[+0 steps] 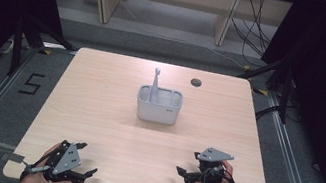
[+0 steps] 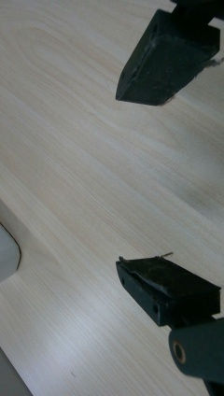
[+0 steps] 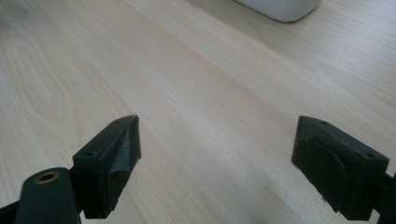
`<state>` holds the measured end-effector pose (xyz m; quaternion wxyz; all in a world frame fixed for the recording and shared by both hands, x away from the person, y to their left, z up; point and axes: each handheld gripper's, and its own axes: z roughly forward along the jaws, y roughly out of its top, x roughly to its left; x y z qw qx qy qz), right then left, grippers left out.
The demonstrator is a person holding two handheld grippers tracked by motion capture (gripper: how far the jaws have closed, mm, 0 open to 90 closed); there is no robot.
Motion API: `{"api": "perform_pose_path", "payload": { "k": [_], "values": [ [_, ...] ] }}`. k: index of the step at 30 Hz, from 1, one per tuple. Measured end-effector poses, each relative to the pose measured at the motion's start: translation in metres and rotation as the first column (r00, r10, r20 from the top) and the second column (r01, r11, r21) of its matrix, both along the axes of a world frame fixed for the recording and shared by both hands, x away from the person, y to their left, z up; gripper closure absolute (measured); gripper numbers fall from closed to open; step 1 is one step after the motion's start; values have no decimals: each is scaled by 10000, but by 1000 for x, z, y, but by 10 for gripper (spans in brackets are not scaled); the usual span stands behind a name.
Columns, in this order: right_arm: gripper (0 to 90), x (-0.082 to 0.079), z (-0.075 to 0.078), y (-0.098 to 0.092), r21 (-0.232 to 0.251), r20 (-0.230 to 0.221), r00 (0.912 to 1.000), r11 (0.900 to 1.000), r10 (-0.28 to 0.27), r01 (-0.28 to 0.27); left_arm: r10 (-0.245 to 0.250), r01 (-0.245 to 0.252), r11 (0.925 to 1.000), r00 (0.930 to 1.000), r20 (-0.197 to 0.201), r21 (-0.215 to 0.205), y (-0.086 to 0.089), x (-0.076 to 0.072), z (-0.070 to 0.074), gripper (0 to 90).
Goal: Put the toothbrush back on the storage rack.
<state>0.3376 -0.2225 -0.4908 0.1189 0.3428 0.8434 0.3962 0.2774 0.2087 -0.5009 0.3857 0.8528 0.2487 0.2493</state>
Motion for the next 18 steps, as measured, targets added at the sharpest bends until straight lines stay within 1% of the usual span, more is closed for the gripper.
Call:
{"api": "perform_pose_path", "payload": {
  "k": [1,2,4,5,6,7,8,9,10,11,12,13,15,16,17,18],
  "values": [
    [163,-2,0,-1,-9,-106,9999,9999,-116,115,0,0,10000,10000,-2,5,0,0,0,150],
    [163,-3,-1,-3,-67,-32,10000,10000,-35,35,-57,56,9995,10000,28,322,1,1,1,149],
    [163,-4,-1,-3,-77,-29,10000,9999,-72,72,-30,29,9995,10000,53,308,1,1,1,149],
    [163,-5,-1,-4,-110,83,9999,9999,-119,120,-9,7,9997,10000,75,238,1,1,0,149],
    [163,-8,0,-5,-91,-208,9995,9996,-254,252,38,-41,9996,9999,119,270,1,1,0,149],
    [163,-9,-1,-6,-144,-137,9999,9999,-29,27,22,-25,9996,9999,119,286,1,1,0,150],
    [163,-9,-1,-6,-144,-137,9999,9999,-29,27,22,-25,9996,9999,119,286,1,1,0,150],
    [163,-11,-2,-6,-258,9,9999,9996,-107,107,15,-19,9995,9999,120,300,1,1,0,150],
    [163,-11,-2,-6,-258,9,9999,9996,-107,107,2,-6,9996,9999,122,297,1,1,0,150],
    [163,-13,-1,-7,-335,-112,9999,9994,-100,97,1,-4,9995,9999,124,305,1,1,0,150],
    [163,-13,-1,-7,-335,-112,9999,9994,-100,97,6,-10,9995,9999,123,308,1,1,0,150],
    [163,-12,-1,-7,-378,14,10000,9993,-82,82,-22,20,9994,10000,64,344,1,1,0,149],
    [163,-12,-1,-7,-366,-102,9999,9993,-65,61,-66,65,9994,10000,27,337,1,1,1,149],
    [163,-12,-1,-7,-366,-102,9999,9993,-65,61,-37,39,9994,10000,-58,331,1,0,1,149],
    [163,-11,-1,-7,-416,-51,10000,9991,12,-15,-23,24,9995,10000,-26,302,1,0,0,149],
    [163,-12,-1,-7,-480,-10,10000,9988,-31,30,-22,23,9995,10000,-22,320,1,1,0,150]
  ]
}}
